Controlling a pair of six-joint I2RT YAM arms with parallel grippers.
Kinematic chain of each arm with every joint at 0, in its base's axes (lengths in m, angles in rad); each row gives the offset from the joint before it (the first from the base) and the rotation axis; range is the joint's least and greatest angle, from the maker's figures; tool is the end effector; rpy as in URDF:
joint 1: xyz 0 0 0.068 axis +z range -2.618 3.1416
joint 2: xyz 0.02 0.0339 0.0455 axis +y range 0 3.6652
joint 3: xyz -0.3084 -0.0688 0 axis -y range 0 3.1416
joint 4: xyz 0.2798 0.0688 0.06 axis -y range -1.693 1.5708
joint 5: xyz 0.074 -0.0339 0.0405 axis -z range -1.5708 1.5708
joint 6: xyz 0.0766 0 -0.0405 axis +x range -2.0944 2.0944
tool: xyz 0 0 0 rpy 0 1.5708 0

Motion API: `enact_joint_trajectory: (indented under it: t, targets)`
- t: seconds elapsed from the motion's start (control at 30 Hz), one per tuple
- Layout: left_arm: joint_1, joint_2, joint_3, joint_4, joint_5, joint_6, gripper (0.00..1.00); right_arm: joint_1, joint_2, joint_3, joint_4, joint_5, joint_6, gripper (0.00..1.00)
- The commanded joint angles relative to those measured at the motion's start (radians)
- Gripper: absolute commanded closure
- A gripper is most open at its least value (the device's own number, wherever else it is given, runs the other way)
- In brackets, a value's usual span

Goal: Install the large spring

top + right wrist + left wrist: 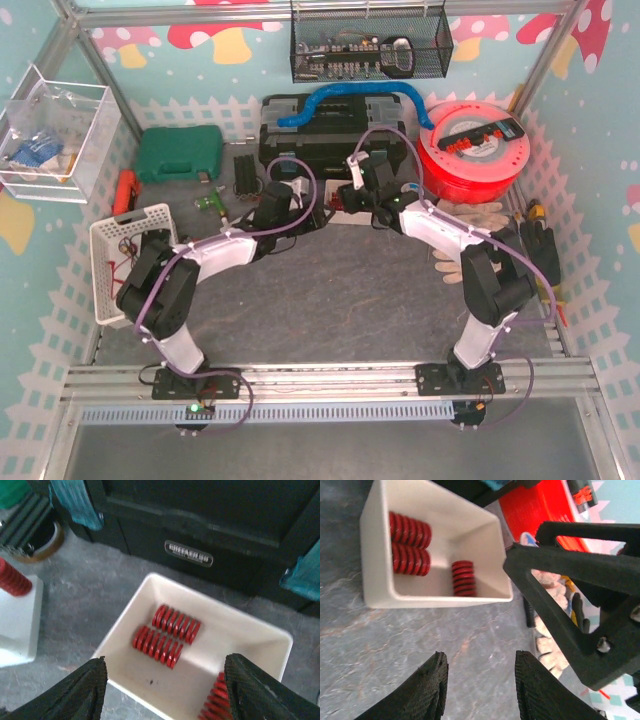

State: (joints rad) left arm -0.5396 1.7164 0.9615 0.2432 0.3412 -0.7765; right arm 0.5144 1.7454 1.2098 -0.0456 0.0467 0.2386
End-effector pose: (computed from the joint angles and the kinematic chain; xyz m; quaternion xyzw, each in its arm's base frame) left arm 0.3618 -0.2466 0.1990 -0.0153 0.8547 -0.4204 0.3043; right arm 0.4115 0.2284 0.2434 -0.1100 0.8730 0.1554 0.4490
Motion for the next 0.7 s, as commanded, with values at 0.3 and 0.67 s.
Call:
enact_joint_trajectory:
  t: [0.3, 0.67]
  targets:
    - [0.007, 0.069, 0.189, -0.145, -0.011, -0.038, 0.63, -0.058, 0.187, 0.212, -0.198, -0.048, -0.003, 0.38]
    - [0.04, 0.186, 0.28, -0.265, -0.009, -0.06, 0.69, -0.091, 0.284, 0.287, -0.308, -0.142, -0.01, 0.5]
